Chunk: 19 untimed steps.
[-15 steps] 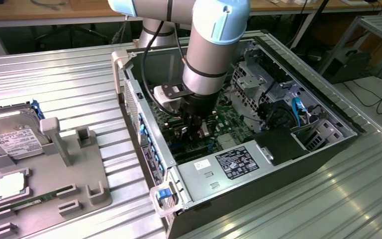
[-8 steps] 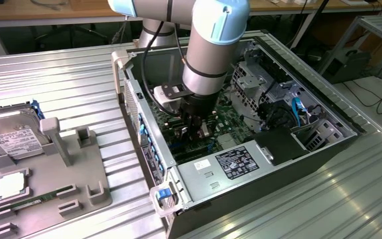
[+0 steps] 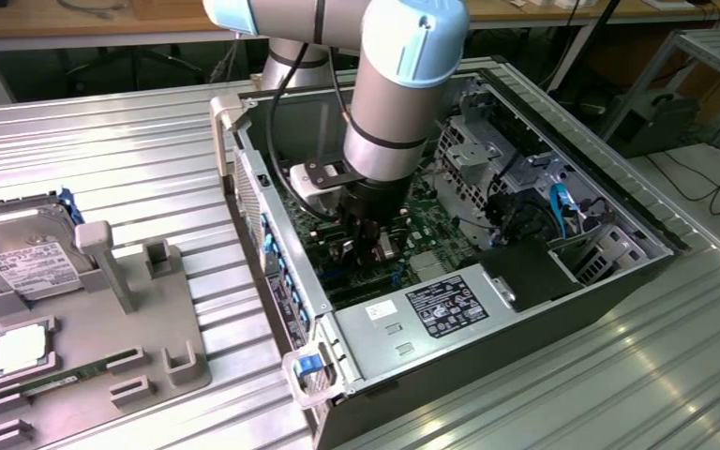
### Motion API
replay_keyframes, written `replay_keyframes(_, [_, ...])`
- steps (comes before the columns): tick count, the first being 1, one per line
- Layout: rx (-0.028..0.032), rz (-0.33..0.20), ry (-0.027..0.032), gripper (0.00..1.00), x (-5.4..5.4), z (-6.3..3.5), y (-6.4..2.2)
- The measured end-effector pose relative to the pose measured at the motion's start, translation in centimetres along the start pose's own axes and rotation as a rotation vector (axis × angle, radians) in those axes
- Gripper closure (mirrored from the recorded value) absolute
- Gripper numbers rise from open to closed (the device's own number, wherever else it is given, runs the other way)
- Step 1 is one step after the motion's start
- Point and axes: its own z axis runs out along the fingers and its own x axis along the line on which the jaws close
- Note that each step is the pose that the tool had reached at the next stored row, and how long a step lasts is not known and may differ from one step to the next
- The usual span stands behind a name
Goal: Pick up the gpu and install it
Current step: 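Insert the gpu into the slot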
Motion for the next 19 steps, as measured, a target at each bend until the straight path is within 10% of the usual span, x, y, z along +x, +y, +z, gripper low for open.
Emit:
replay_keyframes(9, [0.0029, 0.0, -0.0036, 0.7, 0.0, -0.12, 0.0])
replay_keyframes(19, [0.0044, 0.0, -0.0003, 0.64, -0.2, -4.38, 0.01])
